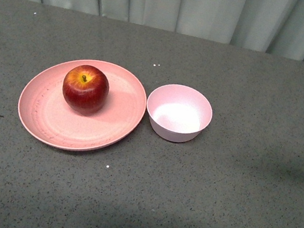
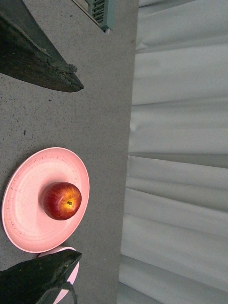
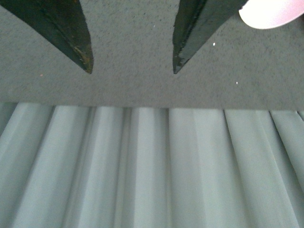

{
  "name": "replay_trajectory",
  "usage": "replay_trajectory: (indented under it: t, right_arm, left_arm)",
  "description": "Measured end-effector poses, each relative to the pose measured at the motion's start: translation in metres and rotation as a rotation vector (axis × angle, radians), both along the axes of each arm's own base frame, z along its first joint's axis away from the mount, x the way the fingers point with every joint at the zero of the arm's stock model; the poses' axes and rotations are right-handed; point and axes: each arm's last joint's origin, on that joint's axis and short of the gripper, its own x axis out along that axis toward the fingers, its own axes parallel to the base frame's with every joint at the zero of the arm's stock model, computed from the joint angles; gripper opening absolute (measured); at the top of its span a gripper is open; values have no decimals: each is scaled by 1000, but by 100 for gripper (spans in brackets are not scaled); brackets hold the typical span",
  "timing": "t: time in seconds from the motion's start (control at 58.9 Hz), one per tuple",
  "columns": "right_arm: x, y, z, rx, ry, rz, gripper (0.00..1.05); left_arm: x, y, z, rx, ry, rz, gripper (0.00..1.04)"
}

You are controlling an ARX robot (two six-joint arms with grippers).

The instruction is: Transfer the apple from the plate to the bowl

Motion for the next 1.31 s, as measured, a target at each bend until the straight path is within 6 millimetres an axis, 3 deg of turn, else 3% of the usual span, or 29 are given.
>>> replay_trajectory:
  t: [0.153, 0.221, 0.713, 1.308]
  right_arm:
    - [-29, -13, 0, -2, 8, 3, 10]
    - [-39, -17, -1, -6, 10, -2, 1]
    - [-88, -37, 1, -2, 3, 0, 1]
    - [-115, -37, 7, -2, -15, 0, 1]
  left_arm:
    - [0, 0, 0, 0, 0, 0, 98]
    - [0, 0, 0, 0, 0, 0, 98]
    - [0, 0, 0, 0, 0, 0, 98]
    - [0, 0, 0, 0, 0, 0, 98]
